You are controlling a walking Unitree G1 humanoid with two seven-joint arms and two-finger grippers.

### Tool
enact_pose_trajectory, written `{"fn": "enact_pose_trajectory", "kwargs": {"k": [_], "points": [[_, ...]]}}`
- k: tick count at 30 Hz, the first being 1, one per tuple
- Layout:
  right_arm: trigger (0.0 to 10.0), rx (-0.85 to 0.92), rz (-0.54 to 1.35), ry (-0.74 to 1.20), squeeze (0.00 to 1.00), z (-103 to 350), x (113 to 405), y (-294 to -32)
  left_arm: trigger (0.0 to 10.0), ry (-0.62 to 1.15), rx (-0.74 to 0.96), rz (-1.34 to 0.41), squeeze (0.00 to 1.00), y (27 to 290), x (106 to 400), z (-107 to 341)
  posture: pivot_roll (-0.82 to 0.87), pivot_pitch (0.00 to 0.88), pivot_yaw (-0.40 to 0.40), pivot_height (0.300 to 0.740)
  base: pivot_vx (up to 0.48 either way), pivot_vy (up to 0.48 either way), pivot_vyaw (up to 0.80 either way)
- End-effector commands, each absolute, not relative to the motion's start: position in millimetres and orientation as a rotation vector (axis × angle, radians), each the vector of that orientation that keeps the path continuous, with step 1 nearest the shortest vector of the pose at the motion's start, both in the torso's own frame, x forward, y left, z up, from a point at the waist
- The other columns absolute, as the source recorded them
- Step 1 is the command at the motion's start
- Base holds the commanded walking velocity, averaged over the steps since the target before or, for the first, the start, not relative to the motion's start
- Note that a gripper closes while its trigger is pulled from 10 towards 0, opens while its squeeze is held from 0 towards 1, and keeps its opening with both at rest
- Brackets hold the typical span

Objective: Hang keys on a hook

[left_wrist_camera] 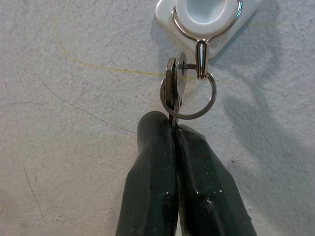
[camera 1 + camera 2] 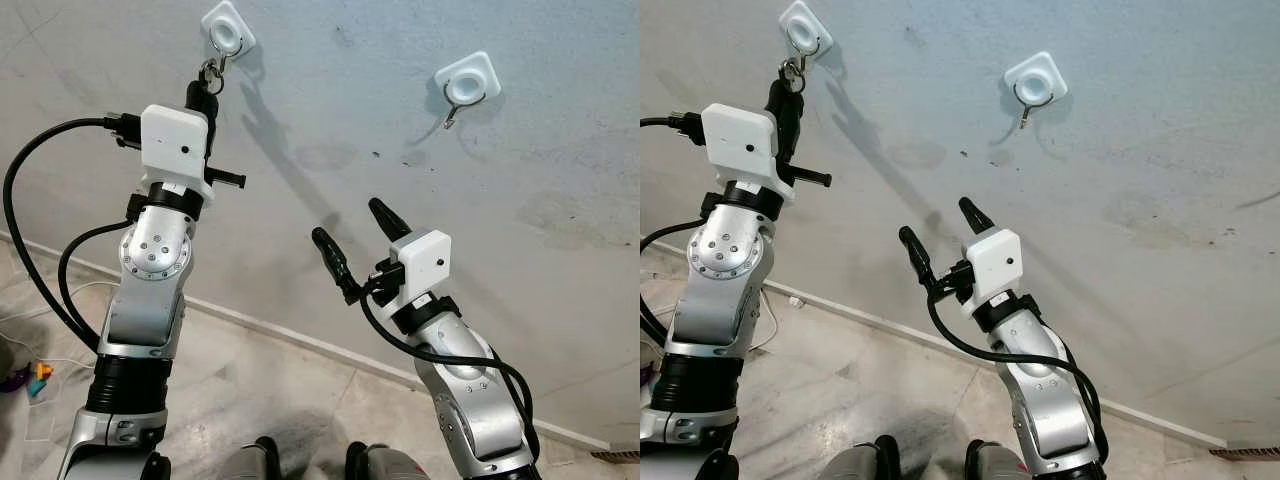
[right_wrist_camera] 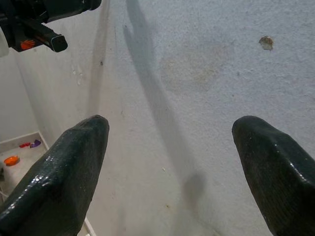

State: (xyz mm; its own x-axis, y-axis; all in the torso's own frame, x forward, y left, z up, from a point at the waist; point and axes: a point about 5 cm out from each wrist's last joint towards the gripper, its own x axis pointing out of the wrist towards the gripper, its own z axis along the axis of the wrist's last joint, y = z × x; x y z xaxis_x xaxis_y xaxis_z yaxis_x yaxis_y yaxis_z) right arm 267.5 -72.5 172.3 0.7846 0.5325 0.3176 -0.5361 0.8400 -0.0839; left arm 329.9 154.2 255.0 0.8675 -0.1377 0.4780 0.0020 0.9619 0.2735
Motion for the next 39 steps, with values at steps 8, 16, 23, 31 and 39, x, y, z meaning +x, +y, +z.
{"fn": "enact_pose_trajectory", "kwargs": {"k": [8,16,23,31,39], "points": [[10.0,0.006,0.585,-0.343,0.00,174.5,266.1,-70.3,10.0,-0.452,0.258,-0.080,0.00,153.9,325.8,235.3,-0.04,0.222,0.037,0.740,0.000,0.000,0.00],[10.0,-0.001,0.588,-0.341,0.00,174.4,267.6,-69.5,10.0,-0.429,0.213,-0.105,0.00,148.7,326.4,228.0,-0.04,0.220,0.033,0.740,0.000,0.000,0.00],[10.0,-0.005,0.589,-0.338,0.00,173.6,267.8,-69.4,10.0,-0.450,0.185,-0.090,1.00,152.8,326.9,233.2,-0.04,0.217,0.033,0.740,0.000,0.000,0.00],[10.0,-0.006,0.586,-0.340,0.00,174.0,269.3,-68.9,10.0,-0.451,0.185,-0.081,1.00,154.7,326.7,233.2,-0.03,0.215,0.033,0.740,0.000,0.000,0.00],[10.0,-0.008,0.586,-0.339,0.00,173.4,269.8,-68.4,10.0,-0.461,0.181,-0.078,1.00,156.6,322.6,233.6,-0.03,0.212,0.034,0.740,0.000,0.000,0.00]]}}
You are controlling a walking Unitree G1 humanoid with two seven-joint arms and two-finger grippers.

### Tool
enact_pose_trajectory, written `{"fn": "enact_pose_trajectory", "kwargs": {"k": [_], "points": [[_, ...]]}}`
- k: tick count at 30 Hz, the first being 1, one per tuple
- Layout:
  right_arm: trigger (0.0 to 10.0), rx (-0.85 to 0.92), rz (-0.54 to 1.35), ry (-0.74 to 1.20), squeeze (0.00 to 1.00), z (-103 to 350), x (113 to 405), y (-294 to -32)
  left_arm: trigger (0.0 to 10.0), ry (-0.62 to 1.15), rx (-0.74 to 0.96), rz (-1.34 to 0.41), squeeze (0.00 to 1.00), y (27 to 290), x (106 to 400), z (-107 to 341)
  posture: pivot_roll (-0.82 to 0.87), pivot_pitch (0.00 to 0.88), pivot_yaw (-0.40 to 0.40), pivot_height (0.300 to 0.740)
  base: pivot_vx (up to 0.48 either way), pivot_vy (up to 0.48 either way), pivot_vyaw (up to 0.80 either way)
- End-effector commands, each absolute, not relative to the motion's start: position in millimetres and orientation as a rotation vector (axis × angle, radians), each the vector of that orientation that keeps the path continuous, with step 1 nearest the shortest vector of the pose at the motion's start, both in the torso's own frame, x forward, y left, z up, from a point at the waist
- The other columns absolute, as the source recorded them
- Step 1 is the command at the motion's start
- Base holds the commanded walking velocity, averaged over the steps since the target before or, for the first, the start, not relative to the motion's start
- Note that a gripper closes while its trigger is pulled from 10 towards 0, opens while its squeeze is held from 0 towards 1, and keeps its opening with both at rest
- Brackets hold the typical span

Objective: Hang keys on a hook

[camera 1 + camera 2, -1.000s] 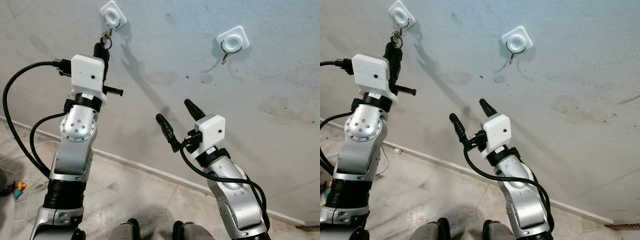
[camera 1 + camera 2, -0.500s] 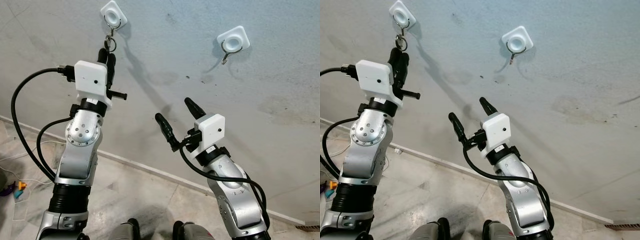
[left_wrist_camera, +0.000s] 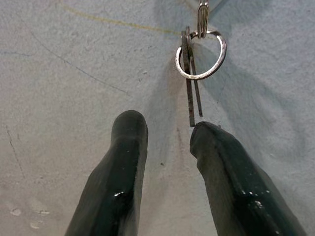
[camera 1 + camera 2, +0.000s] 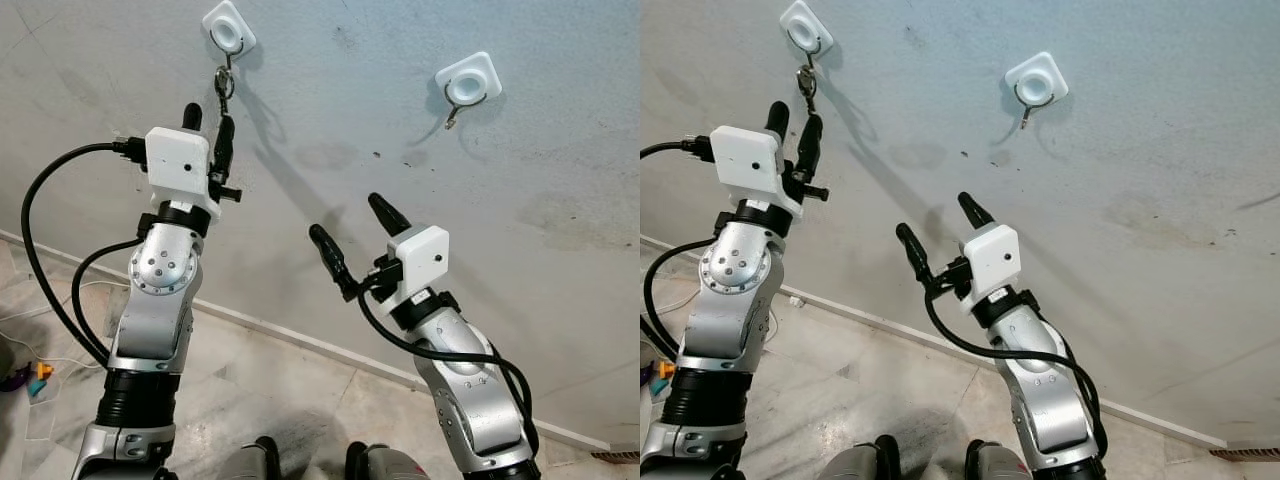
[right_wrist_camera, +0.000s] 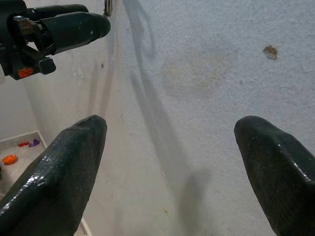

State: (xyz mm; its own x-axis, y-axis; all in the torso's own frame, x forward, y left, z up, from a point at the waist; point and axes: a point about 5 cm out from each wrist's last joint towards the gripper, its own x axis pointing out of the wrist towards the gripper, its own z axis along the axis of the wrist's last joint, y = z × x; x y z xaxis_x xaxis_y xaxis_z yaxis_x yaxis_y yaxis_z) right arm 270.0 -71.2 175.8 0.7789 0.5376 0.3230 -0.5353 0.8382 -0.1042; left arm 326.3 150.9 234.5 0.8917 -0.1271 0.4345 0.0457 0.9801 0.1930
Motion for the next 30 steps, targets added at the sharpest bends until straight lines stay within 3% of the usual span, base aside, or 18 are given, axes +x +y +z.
{"fn": "enact_pose_trajectory", "kwargs": {"k": [1,10,30], "points": [[10.0,-0.008,0.586,-0.339,0.00,173.3,269.9,-68.5,10.0,-0.463,0.182,-0.076,1.00,156.8,321.8,233.4,-0.03,0.212,0.034,0.740,0.000,0.000,0.00],[10.0,-0.016,0.583,-0.333,0.00,171.3,271.6,-69.5,10.0,-0.504,0.193,-0.054,1.00,157.8,305.6,228.2,-0.02,0.202,0.029,0.740,0.000,0.000,0.00],[10.0,-0.027,0.585,-0.327,0.00,168.0,275.9,-68.9,10.0,-0.415,0.192,-0.156,1.00,147.1,282.2,190.9,-0.01,0.191,0.021,0.740,0.000,0.000,0.00]]}}
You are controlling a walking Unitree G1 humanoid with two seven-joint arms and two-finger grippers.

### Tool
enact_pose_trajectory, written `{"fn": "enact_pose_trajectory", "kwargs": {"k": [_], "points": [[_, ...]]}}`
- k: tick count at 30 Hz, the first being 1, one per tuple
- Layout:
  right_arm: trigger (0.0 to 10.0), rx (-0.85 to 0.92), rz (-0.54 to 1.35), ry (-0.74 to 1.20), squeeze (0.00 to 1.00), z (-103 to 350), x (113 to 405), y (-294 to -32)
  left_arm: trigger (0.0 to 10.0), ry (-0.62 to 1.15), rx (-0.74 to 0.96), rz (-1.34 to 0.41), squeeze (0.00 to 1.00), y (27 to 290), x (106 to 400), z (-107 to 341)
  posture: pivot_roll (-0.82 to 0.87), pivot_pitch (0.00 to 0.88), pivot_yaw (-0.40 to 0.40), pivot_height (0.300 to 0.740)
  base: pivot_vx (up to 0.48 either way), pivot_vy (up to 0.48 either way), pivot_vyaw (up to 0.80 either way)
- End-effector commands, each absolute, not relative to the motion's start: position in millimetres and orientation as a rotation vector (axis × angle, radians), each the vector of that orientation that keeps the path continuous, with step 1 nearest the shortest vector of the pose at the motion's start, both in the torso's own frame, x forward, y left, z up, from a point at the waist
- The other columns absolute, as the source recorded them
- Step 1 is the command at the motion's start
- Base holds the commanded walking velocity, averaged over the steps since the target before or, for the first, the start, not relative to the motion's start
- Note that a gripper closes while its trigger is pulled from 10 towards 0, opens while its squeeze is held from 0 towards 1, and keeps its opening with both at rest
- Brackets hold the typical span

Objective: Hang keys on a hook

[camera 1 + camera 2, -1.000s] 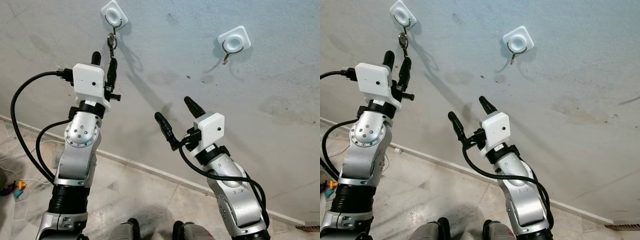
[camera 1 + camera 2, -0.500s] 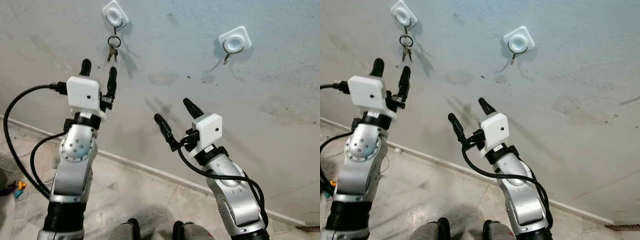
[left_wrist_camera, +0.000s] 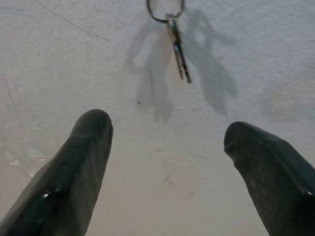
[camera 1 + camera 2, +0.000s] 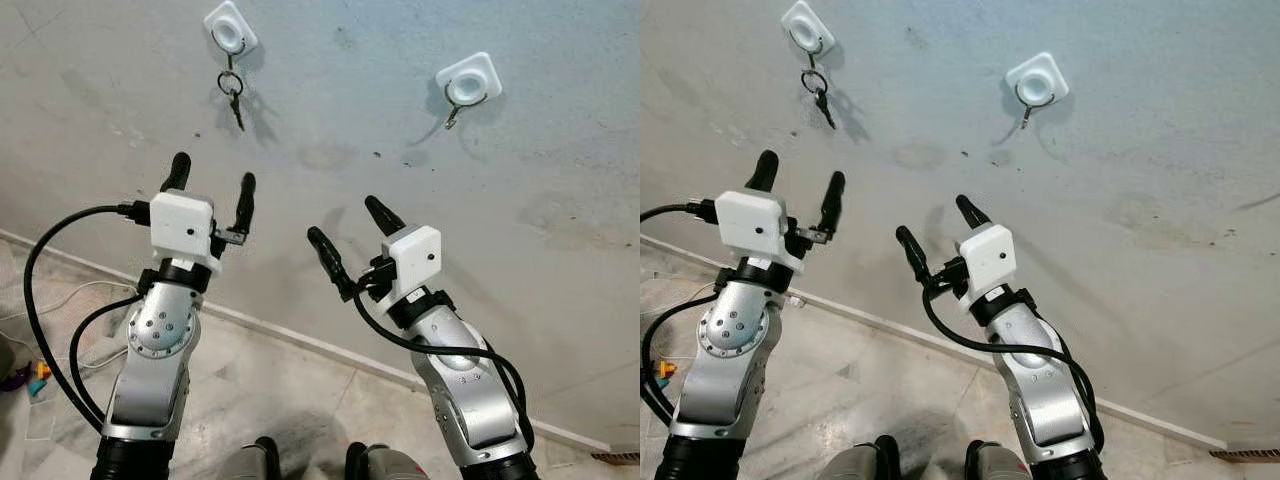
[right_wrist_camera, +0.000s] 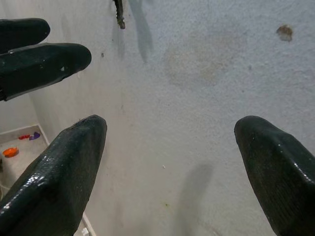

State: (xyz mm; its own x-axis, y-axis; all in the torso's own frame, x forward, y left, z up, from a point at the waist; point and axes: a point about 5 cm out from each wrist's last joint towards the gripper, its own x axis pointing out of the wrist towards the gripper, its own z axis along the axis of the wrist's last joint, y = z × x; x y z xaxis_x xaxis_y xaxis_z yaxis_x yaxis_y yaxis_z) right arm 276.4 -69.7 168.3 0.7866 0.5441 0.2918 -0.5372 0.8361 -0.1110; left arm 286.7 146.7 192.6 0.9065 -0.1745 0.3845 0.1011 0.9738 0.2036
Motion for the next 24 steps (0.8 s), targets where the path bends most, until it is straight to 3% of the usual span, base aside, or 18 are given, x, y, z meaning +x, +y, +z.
{"fn": "enact_pose_trajectory", "kwargs": {"k": [1,19,20,21,22,24], "points": [[10.0,-0.030,0.582,-0.325,0.00,167.3,276.1,-69.3,10.0,-0.402,0.178,-0.155,1.00,147.9,280.5,187.5,-0.01,0.191,0.020,0.740,0.000,0.000,0.00],[10.0,-0.067,0.395,-0.160,0.00,128.0,278.4,-94.8,10.0,-0.177,0.220,-0.198,1.00,165.8,250.2,125.5,-0.02,0.180,0.009,0.740,0.000,0.000,0.00],[10.0,-0.070,0.391,-0.144,0.00,124.5,277.7,-95.7,10.0,-0.160,0.207,-0.200,0.92,164.4,249.1,122.7,-0.02,0.176,0.009,0.740,0.000,0.000,0.00],[10.0,-0.064,0.386,-0.135,0.00,122.9,277.3,-96.5,10.0,-0.154,0.212,-0.204,0.13,162.5,248.5,121.6,-0.02,0.173,0.009,0.740,0.000,0.000,0.00],[10.0,-0.058,0.380,-0.120,0.00,120.8,277.3,-97.0,10.0,-0.143,0.208,-0.207,0.00,160.6,248.0,120.1,-0.02,0.173,0.009,0.740,0.000,0.000,0.00],[10.0,-0.066,0.375,-0.096,0.00,115.9,277.6,-97.5,10.0,-0.117,0.187,-0.198,0.00,156.1,248.3,116.9,-0.02,0.172,0.008,0.740,0.000,0.000,0.00]]}}
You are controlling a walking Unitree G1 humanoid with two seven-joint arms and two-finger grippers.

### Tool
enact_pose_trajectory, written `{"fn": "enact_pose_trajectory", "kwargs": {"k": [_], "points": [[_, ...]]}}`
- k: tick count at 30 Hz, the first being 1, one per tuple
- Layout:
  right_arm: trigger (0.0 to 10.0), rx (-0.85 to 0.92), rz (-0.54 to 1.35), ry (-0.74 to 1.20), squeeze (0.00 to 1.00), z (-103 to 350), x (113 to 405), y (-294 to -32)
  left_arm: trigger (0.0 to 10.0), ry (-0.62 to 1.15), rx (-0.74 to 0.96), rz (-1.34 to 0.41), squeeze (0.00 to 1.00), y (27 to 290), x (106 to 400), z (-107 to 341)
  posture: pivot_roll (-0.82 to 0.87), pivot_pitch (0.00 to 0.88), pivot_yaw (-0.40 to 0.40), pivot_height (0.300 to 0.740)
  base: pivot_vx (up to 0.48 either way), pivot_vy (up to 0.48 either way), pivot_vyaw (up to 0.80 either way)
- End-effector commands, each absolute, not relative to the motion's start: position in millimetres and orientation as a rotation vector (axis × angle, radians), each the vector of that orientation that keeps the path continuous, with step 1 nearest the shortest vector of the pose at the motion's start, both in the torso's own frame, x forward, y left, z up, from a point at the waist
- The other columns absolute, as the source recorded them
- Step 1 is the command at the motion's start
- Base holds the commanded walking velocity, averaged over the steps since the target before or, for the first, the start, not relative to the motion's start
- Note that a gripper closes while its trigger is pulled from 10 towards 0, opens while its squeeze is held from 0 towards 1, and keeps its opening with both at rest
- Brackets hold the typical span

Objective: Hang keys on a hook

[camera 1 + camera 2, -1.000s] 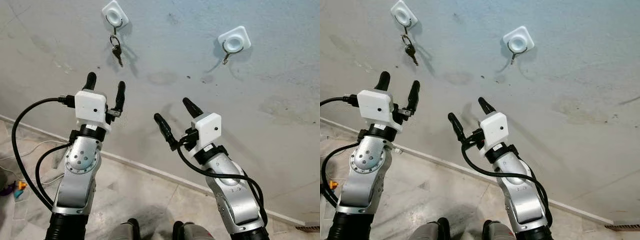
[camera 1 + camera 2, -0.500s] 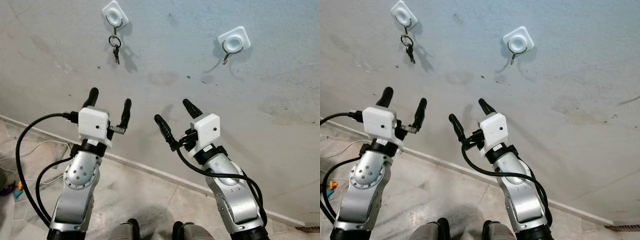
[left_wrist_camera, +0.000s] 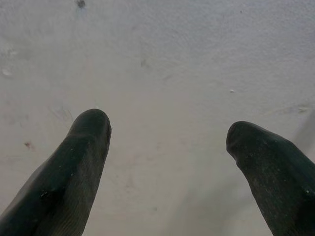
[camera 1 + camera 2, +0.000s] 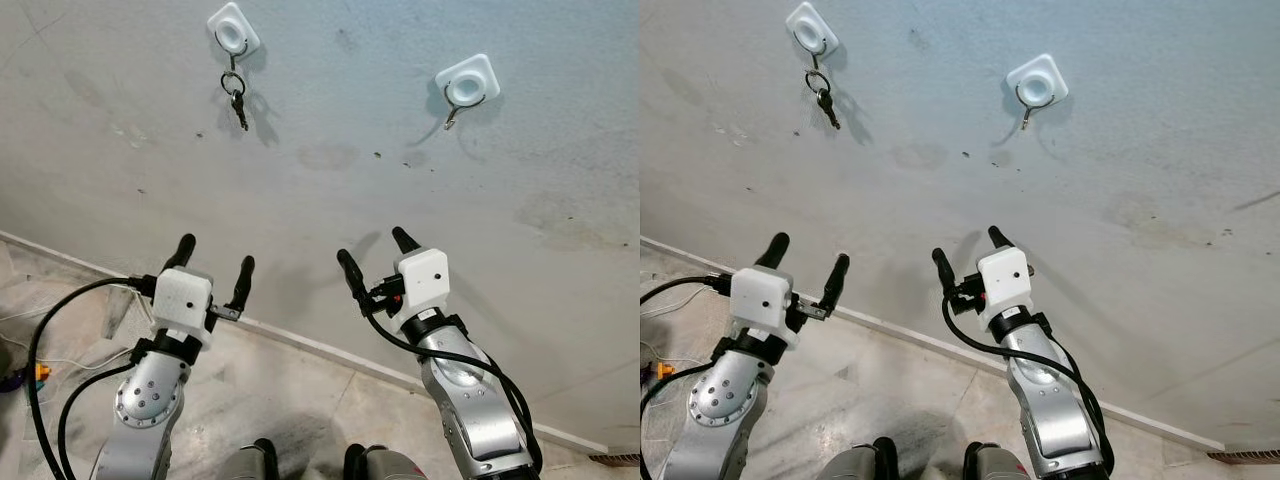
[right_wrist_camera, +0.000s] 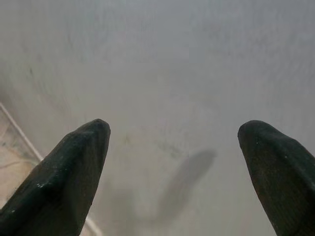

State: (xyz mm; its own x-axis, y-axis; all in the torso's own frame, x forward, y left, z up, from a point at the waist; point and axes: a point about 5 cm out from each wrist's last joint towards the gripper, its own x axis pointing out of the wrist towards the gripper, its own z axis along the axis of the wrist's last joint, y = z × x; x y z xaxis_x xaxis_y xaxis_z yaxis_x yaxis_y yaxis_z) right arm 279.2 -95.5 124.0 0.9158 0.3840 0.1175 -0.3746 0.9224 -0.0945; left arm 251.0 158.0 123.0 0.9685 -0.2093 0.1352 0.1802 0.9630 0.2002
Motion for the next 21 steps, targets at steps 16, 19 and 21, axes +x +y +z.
{"fn": "enact_pose_trajectory", "kwargs": {"k": [16,19,21], "points": [[10.0,-0.064,0.360,-0.058,0.00,109.0,282.4,-100.1,10.0,0.003,0.036,-0.159,0.00,146.9,263.2,102.5,-0.04,0.156,0.000,0.740,0.000,0.000,-0.69],[10.0,-0.060,0.352,-0.062,0.00,110.5,283.7,-100.4,10.0,0.018,0.016,-0.182,0.00,146.8,265.7,101.3,-0.04,0.153,0.006,0.740,0.000,0.000,-0.79],[10.0,-0.059,0.346,-0.062,0.00,110.1,283.9,-101.3,10.0,0.019,0.001,-0.176,0.00,146.6,266.9,102.1,-0.04,0.152,0.008,0.740,0.000,0.000,-0.79]]}}
